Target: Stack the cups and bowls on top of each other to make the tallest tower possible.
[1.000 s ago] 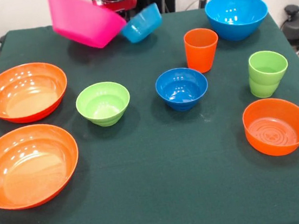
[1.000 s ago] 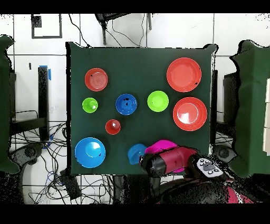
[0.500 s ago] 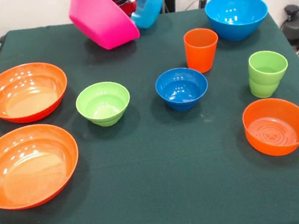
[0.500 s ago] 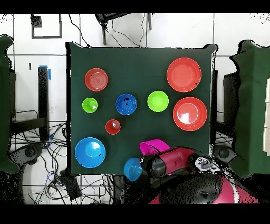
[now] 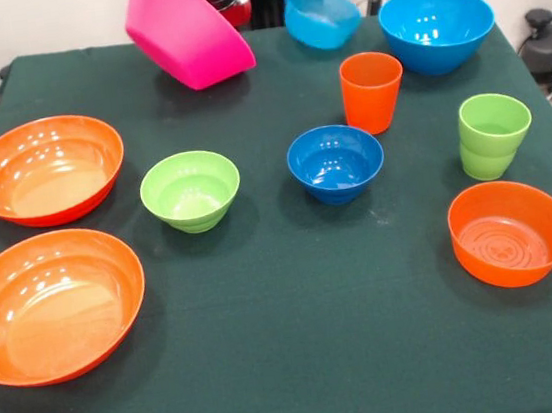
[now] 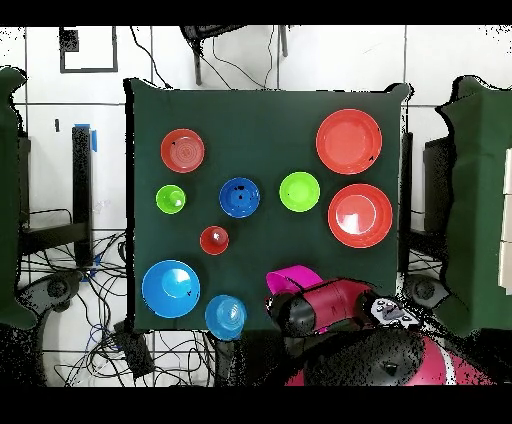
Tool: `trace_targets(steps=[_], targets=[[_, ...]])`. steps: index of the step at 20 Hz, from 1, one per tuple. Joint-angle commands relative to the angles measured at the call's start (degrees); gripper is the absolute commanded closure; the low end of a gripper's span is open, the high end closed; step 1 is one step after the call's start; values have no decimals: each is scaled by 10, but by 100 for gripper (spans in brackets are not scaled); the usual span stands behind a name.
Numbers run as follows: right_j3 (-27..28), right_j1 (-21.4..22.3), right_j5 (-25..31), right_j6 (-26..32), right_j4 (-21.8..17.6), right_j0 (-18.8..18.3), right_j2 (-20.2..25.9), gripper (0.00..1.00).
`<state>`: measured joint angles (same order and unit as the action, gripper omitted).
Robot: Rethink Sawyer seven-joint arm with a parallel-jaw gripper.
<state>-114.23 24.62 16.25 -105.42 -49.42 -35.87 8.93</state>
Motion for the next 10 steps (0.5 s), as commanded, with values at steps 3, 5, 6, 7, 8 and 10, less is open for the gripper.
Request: trace_targets(steps=[3,5,6,7,8,10], targets=[[62,-40,21,10,-2,-3,37,100],[61,-39,25,12,0,-5,38,100],[61,-38,30,15,4,-7,41,100],[60,-38,32,16,5,-9,42,100],[60,-38,34,18,6,-10,43,100],[58,-36,37,19,8,-11,43,100]])
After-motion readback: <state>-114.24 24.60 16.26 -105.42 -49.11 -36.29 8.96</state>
